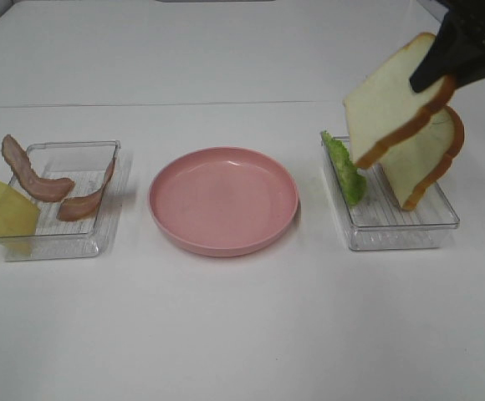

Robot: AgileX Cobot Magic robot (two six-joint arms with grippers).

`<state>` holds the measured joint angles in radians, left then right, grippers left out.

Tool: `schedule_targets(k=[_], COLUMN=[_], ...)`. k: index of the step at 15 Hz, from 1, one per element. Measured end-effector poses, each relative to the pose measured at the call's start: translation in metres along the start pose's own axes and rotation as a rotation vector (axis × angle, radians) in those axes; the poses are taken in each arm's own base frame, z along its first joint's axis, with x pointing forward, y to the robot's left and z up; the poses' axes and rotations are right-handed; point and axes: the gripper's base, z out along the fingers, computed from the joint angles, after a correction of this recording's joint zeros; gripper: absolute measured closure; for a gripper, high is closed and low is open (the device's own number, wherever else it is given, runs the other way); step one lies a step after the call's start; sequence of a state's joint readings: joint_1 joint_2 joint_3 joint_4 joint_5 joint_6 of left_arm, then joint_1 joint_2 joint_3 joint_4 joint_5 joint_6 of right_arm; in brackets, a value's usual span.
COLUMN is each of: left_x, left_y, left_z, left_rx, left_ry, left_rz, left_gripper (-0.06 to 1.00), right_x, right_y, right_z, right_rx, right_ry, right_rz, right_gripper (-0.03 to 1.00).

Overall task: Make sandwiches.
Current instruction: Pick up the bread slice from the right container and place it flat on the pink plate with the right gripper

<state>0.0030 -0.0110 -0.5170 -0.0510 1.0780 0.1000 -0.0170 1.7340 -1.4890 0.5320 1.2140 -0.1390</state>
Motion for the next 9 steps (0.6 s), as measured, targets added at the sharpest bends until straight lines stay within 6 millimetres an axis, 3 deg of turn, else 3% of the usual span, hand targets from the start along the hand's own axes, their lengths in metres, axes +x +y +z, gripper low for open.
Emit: schedule_targets(k=[3,6,9], left_x=[0.0,0.0,0.0], left_y=[0.0,0.0,0.0], left_z=[0.0,0.0,0.0], left_rx=[0.0,0.0,0.0], left_ry=[0.0,0.0,0.0], left_rz=[0.0,0.0,0.0], left_gripper=[-0.05,-0.05,-0.05], right_x=[0.001,-0.001,-0.009], right_y=[0.042,0.09,0.099], right_z=[0.007,0.056,0.111], right_rx=[-0.207,-0.297,-0.35], right_ry=[-0.033,-0.019,0.021], right_rz=[-0.081,-0.127,-0.089], right_gripper=[0.74,0.74,0.74])
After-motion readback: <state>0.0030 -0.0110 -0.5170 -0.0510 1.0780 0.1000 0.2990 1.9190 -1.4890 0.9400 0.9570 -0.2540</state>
